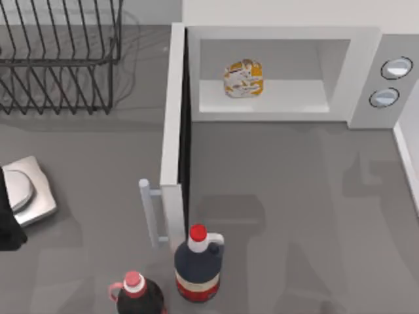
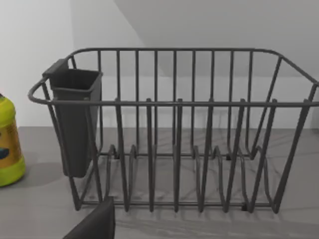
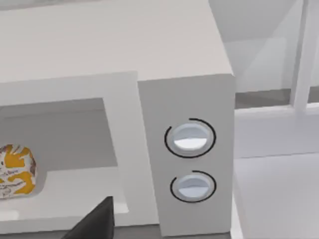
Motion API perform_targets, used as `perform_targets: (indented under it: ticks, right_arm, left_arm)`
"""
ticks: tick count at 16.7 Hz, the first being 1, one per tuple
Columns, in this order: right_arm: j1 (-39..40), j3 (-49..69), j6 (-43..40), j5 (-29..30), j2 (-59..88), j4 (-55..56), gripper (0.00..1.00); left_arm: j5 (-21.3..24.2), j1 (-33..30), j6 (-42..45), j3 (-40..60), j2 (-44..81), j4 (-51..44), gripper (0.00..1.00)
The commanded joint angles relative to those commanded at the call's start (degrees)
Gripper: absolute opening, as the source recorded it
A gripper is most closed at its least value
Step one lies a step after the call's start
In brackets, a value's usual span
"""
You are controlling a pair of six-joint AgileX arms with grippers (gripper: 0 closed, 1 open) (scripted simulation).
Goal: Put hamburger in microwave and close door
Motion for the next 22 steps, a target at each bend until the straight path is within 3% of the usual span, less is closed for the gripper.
perform_targets:
  ticks: [7, 10, 15, 22]
  right_arm:
    - [-16.27, -21.43, -7.68, -12.46, -31.85, 1.86, 1.00]
    - [-18.73, -25.66, -10.13, -17.21, -37.03, 2.39, 1.00]
    - [-18.85, -26.12, -10.45, -17.79, -37.64, 2.46, 1.00]
    - [-18.85, -26.12, -10.45, -17.79, -37.64, 2.46, 1.00]
  left_arm:
    - [0.00, 0.00, 0.00, 0.00, 0.00, 0.00, 1.00]
    - [0.00, 0.00, 0.00, 0.00, 0.00, 0.00, 1.00]
    - [0.00, 0.00, 0.00, 0.00, 0.00, 0.00, 1.00]
    - [0.00, 0.00, 0.00, 0.00, 0.00, 0.00, 0.47]
